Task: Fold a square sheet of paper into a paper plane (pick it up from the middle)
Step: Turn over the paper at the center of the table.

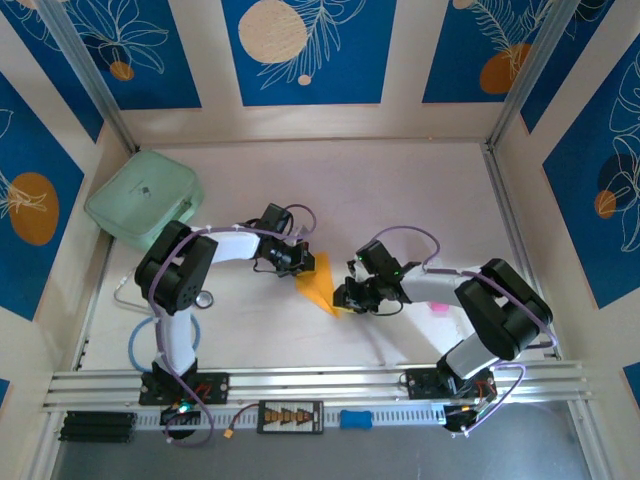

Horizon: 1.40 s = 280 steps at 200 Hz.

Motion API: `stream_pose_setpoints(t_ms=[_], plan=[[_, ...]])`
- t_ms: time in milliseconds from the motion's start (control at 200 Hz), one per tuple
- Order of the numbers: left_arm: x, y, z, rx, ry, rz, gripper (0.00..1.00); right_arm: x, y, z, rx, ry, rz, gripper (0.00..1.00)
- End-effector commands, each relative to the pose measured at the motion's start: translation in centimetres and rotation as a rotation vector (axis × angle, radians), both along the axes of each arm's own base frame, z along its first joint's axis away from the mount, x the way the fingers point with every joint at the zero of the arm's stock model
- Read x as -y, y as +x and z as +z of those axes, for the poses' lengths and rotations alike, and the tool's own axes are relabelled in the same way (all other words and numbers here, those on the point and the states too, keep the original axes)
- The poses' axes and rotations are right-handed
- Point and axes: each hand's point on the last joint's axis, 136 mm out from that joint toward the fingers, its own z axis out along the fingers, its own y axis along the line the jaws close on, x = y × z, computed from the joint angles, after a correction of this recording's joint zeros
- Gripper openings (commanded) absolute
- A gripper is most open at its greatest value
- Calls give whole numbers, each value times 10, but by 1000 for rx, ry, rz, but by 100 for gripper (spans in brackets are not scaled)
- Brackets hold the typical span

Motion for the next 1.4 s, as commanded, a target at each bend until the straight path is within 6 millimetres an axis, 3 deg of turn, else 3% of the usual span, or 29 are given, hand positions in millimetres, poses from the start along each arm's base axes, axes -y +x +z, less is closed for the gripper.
stream_pose_setpoints(t_ms=[0,815,1145,1395], plan=[[-11,-2,-14,-56,39,24,5,-3,-5,-1,-5,40,24,22],[-9,1,-6,-43,23,28,6,-1,-5,-3,-10,96,9,16],[-2,8,16,2,-33,43,17,2,-7,3,4,106,14,12],[-6,12,43,77,-17,57,37,9,-5,16,34,102,17,8]])
